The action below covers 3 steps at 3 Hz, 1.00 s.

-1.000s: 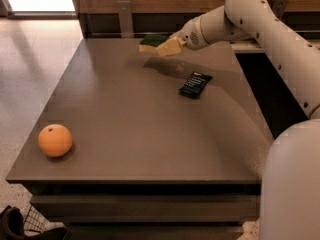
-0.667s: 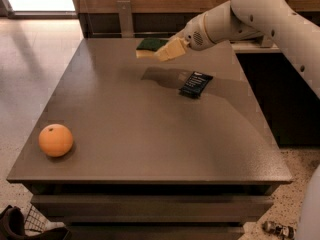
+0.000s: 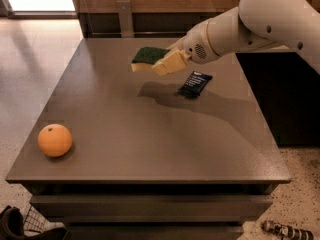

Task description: Move sponge near orange

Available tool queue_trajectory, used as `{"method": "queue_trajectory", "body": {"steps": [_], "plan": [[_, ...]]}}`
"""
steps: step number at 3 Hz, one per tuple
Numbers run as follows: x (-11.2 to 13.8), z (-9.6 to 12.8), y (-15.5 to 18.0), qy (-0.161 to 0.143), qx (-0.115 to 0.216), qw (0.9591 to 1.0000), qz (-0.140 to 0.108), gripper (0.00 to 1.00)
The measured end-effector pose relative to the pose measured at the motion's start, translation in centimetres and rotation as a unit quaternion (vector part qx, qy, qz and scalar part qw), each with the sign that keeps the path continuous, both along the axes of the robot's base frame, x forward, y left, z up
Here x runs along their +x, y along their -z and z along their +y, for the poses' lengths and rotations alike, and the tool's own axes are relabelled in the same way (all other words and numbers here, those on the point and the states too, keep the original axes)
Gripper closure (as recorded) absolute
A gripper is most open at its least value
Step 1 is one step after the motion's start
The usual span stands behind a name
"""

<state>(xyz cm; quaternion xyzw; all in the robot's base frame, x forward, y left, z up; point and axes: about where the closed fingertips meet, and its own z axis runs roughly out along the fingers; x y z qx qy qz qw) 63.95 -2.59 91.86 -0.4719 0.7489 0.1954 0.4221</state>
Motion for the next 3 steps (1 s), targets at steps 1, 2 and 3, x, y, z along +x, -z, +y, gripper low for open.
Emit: {"method": "queue_trajectory", "body": {"steps": [1,2,3], "plan": [[-4.9,1.5,0.8,-0.04,-0.016,0.9991,-0.003,1.0],[-8.6,2.6,1.6,-0.092,-0.033,0.9952,0.002,1.0],[-11.2,4.4,3.1,-0.16,-0.049,0.9856,0.021,1.0]]}}
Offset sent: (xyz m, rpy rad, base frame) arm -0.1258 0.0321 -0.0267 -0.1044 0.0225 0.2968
